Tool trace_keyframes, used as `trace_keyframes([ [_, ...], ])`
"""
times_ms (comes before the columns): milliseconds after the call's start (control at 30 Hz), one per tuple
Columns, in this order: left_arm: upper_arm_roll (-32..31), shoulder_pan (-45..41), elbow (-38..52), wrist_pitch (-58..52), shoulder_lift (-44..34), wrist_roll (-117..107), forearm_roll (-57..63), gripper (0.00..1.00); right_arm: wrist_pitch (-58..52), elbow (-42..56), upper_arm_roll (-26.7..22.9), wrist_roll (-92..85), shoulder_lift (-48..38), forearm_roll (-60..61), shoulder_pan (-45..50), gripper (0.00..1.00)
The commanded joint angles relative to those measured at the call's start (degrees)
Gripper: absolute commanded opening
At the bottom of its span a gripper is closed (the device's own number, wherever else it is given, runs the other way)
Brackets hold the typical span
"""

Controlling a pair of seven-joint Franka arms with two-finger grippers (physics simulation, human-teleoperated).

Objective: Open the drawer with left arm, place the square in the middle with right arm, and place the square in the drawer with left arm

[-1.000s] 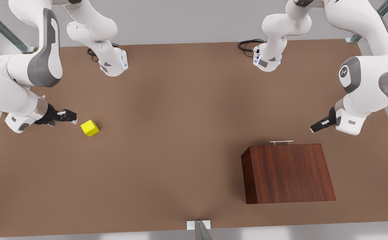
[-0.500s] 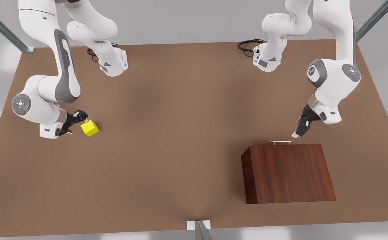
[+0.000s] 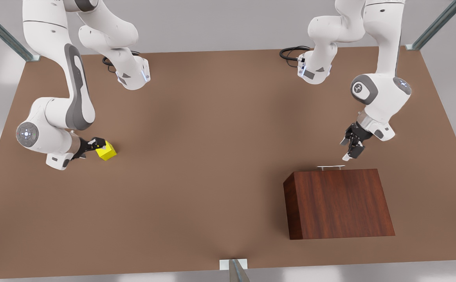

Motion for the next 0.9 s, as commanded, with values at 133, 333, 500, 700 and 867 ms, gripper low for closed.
trace_keyframes([
  [133, -0.02, -1.35, -1.41, 2.57, 0.79, 0.0, -3.47, 1.0, 3.29, -2.71, -0.18, -0.18, 1.5, 0.0, -0.06, 1.0],
  [333, -0.11, -2.93, -2.56, 5.13, 2.37, 0.0, -3.47, 1.0, 11.64, -9.21, -0.62, 2.9, 2.38, -1.14, -0.41, 1.0],
  [500, -0.11, -3.02, -2.47, 7.67, 4.74, 0.0, -5.05, 1.0, 20.43, -13.26, -0.97, 2.81, 4.23, -2.37, -0.41, 1.0],
  [700, -0.2, -3.55, -2.21, 9.43, 6.85, 0.0, -6.54, 1.0, 26.57, -17.12, -0.97, 2.63, 5.28, -2.37, 0.03, 1.0],
  [867, -0.2, -3.72, -1.94, 10.84, 8.17, 0.0, -6.54, 1.0, 26.93, -17.12, -1.15, -3.96, 5.9, -3.69, -0.06, 1.0],
])
